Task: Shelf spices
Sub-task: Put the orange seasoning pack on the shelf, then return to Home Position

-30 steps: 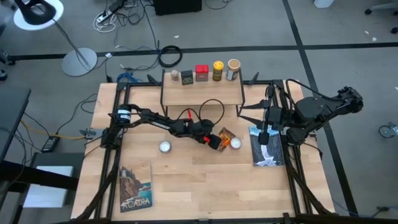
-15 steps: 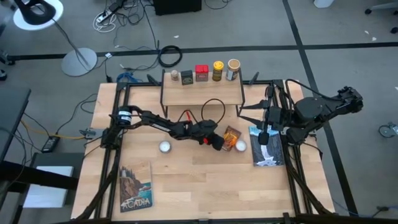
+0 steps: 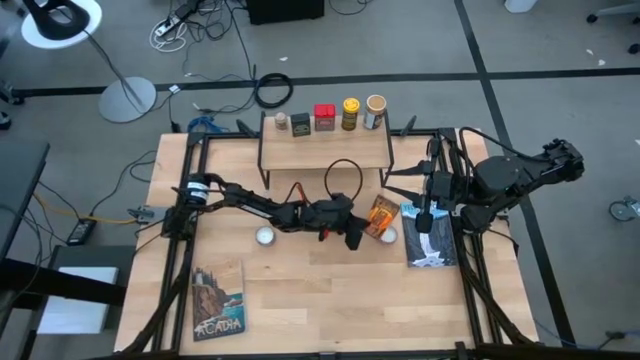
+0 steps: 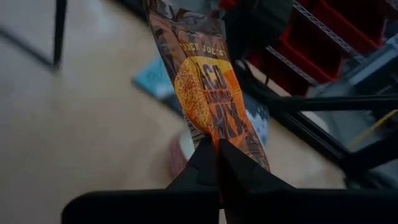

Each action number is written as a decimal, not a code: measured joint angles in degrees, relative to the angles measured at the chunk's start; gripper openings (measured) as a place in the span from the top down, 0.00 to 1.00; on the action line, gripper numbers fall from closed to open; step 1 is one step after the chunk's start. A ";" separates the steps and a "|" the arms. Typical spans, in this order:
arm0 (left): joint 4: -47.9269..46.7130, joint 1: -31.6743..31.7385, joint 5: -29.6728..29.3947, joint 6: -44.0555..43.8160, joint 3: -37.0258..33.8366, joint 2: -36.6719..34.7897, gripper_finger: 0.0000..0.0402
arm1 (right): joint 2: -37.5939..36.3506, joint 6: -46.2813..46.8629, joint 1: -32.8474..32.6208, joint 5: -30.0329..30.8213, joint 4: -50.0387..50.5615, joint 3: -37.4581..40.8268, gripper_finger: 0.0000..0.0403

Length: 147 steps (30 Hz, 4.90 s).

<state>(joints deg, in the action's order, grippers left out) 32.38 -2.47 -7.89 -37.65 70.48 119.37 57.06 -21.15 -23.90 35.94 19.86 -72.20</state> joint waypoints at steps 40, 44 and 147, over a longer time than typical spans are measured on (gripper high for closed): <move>6.81 8.49 -57.27 70.49 -5.53 -32.56 1.00 | -0.48 -5.95 0.00 0.71 -5.14 0.00 0.70; 24.24 8.47 -60.18 73.81 -13.58 -32.54 1.00 | -0.48 -5.99 0.00 0.70 -5.21 0.00 0.70; 48.87 15.09 -63.18 81.90 -26.29 -15.86 0.84 | -0.44 -6.08 0.01 0.70 -6.54 0.00 0.70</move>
<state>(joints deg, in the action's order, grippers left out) 81.25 12.62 -71.07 44.25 44.18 103.50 56.62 -27.22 -23.89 36.64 13.32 -72.20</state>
